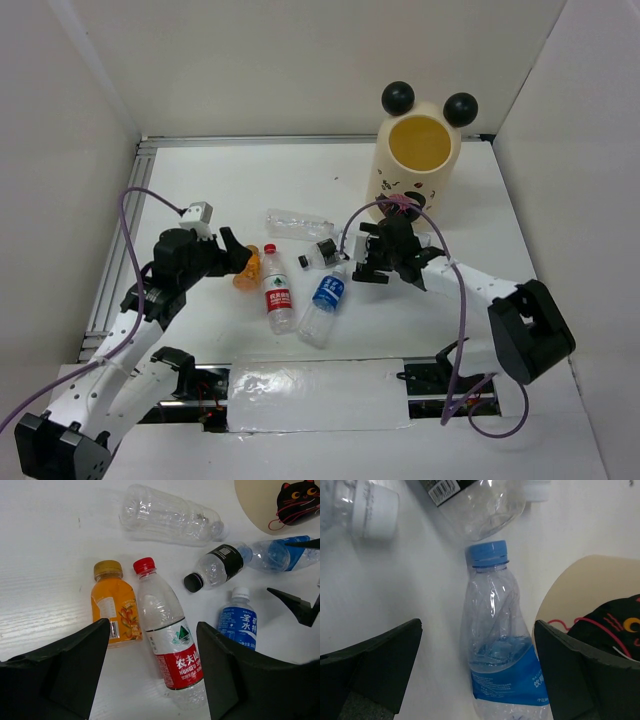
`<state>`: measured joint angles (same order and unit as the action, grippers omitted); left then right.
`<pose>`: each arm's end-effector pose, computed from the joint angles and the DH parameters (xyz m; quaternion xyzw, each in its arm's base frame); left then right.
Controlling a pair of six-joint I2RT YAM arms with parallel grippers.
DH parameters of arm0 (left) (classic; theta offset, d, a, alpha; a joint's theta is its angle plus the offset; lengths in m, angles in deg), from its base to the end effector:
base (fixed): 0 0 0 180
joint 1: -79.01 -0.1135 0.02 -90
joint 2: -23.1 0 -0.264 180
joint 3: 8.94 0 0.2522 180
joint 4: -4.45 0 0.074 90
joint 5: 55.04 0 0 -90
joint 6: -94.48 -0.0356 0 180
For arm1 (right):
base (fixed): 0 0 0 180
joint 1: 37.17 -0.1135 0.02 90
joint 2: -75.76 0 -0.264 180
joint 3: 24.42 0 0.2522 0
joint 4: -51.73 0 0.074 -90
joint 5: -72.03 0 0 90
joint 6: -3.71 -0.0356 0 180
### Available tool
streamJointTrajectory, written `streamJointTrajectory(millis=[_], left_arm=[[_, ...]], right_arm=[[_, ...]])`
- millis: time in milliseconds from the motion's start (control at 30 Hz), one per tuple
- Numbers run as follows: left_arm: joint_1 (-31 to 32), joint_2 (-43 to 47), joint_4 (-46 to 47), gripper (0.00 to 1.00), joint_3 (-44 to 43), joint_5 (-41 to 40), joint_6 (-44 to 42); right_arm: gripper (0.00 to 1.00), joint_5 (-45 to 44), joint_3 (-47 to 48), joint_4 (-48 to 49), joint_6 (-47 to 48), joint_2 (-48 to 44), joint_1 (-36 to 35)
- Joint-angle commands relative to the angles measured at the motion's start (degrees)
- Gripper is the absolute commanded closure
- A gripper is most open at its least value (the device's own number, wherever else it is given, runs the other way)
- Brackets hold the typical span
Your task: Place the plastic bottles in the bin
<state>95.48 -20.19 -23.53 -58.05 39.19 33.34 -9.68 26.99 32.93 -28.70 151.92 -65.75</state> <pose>0.1720 -0.0536 0.2788 -0.0690 0.8266 -0.2431 0.5028 0.2303 0.1313 0.1890 -0.6469 0.6499 -0.0342 0.3974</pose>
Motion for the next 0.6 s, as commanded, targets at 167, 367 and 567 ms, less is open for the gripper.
streamJointTrajectory(millis=[167,367,567], left_arm=[[1.0,-0.4,1.3,0.17,-0.2,-0.4,0.6],[2.1,-0.4,0.7,0.17,-0.2,-1.7,0.6],[2.1,-5.7,-0.5,0.07,-2.7,-4.7,0.6]], right_arm=[[0.03,-6.4,3.3,5.0,2.4,9.5,4.4],[0.13,-4.8,6.1,2.5,3.7,15.2,6.5],[0.38,8.7,10.8,-17.0,11.7,17.4,9.5]])
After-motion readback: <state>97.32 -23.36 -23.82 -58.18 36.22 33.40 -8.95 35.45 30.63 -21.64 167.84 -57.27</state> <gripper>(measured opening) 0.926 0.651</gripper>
